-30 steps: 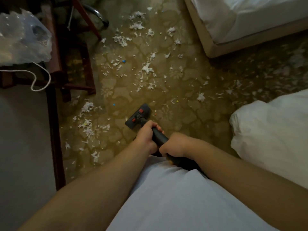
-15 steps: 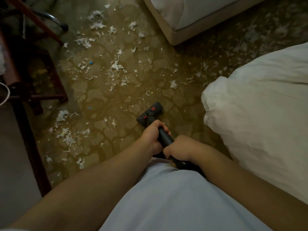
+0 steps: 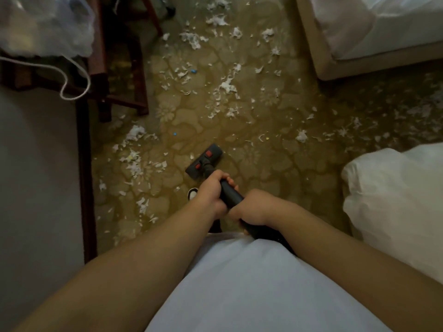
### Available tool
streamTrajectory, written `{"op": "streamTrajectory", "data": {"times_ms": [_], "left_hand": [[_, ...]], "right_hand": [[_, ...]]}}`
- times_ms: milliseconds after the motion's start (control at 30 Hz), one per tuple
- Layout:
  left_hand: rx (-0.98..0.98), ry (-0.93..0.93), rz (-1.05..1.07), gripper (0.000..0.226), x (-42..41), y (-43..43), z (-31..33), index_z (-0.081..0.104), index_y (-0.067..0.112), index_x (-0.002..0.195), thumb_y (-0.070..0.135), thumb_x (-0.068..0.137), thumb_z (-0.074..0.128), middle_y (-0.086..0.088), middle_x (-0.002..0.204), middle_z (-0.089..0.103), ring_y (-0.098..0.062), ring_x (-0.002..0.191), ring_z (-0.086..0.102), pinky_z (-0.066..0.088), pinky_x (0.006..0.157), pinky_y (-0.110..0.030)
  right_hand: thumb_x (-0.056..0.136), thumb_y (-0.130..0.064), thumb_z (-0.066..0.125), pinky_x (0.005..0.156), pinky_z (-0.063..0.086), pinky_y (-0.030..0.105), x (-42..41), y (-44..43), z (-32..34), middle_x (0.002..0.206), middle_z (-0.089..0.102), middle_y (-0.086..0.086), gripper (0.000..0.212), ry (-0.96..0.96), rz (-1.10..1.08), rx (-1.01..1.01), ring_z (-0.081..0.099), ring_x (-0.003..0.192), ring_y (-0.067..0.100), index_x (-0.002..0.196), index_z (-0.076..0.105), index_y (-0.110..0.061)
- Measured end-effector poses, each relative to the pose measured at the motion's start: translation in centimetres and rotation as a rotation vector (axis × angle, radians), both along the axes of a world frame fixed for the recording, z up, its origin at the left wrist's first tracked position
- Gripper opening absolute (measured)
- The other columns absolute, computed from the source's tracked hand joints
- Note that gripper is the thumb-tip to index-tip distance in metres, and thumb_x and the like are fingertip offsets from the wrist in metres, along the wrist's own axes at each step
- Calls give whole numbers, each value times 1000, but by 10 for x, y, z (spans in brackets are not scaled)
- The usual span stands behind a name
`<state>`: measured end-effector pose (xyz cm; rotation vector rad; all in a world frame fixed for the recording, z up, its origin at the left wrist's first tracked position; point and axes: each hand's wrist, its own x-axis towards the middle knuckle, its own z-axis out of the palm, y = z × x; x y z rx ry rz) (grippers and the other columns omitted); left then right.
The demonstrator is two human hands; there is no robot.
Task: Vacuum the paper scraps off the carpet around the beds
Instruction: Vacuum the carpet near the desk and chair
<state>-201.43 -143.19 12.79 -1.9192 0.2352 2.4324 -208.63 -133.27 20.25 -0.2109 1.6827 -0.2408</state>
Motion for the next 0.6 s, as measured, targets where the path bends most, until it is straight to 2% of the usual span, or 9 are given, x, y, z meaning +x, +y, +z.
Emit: {"op": "streamTrajectory", "data": {"times_ms": [133, 233, 333, 433, 600], "left_hand": [[-25, -20, 109, 23, 54, -77, -7, 48, 13, 69, 10, 91, 55, 0, 58, 47, -16, 56, 43, 44, 59, -28], [-59, -48, 167, 23, 94, -128, -13, 47, 14, 68, 11, 89, 55, -1, 59, 45, -17, 58, 42, 43, 63, -30], [-60, -74, 243, 23, 130, -163, -14, 46, 14, 67, 12, 87, 56, -1, 60, 45, -17, 59, 43, 44, 64, -30], [-75, -86, 325, 26, 159, -189, -9, 45, 14, 66, 11, 91, 54, -1, 60, 44, -16, 57, 41, 44, 62, -29], [-92, -92, 430, 24, 195, -212, -11, 44, 14, 69, 11, 91, 53, 0, 59, 45, -16, 56, 42, 43, 62, -29]], "right_hand": [[77, -19, 73, 78, 63, 40, 42, -87, -5, 82, 78, 12, 12, -10, 120, -3, 74, 74, 30, 84, 73, -9], [79, -15, 73, 70, 60, 36, 73, -143, -9, 71, 73, 9, 7, -35, 202, -28, 69, 64, 28, 82, 69, -10], [84, -14, 71, 71, 62, 38, 99, -184, -12, 72, 74, 11, 6, -76, 283, -47, 69, 63, 27, 85, 65, -12], [83, -16, 73, 80, 65, 46, 120, -216, -16, 86, 80, 16, 14, -106, 344, -42, 78, 76, 32, 93, 71, -6], [84, -12, 72, 67, 63, 44, 148, -248, -26, 70, 72, 12, 16, -148, 411, -43, 69, 60, 27, 94, 70, 0]]}}
